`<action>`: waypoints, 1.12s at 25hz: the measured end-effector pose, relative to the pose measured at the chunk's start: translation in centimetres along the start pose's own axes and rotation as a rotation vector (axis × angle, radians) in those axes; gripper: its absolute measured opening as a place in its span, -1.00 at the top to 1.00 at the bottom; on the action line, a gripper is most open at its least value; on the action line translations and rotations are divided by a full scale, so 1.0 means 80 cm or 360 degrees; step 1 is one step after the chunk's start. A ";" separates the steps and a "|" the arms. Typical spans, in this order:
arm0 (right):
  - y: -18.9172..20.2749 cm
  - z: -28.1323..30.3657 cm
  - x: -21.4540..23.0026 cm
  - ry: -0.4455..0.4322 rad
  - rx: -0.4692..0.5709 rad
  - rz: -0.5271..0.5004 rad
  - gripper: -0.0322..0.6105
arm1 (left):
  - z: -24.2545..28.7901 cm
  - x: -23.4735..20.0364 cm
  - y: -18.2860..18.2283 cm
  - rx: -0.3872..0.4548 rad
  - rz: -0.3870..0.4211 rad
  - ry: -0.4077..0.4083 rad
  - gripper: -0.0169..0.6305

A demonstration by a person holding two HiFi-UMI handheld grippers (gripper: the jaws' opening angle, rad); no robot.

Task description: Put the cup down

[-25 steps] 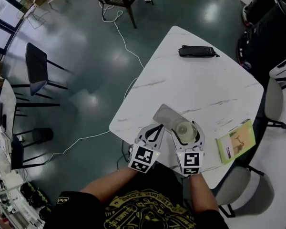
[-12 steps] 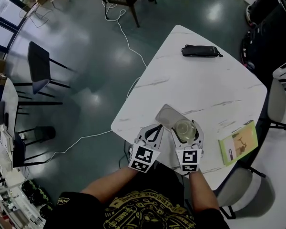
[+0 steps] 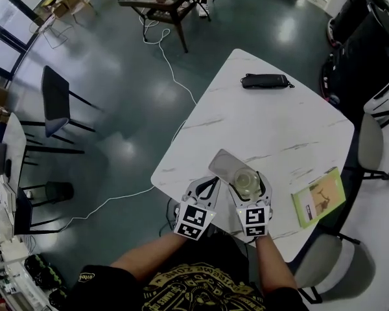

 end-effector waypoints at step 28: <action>-0.047 -0.249 -0.096 0.0152 0.0271 0.0071 0.86 | -0.214 0.127 0.009 0.0276 -0.0142 -0.0219 0.92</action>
Point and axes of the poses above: the fingertips, and each gripper's own axes: z forward along the fingers, x to its right, y out of its underside, the point moved 5 cm from there along -z, backward along the fingers, and after that the axes turned 10 degrees about x, right-handed, at the moved point
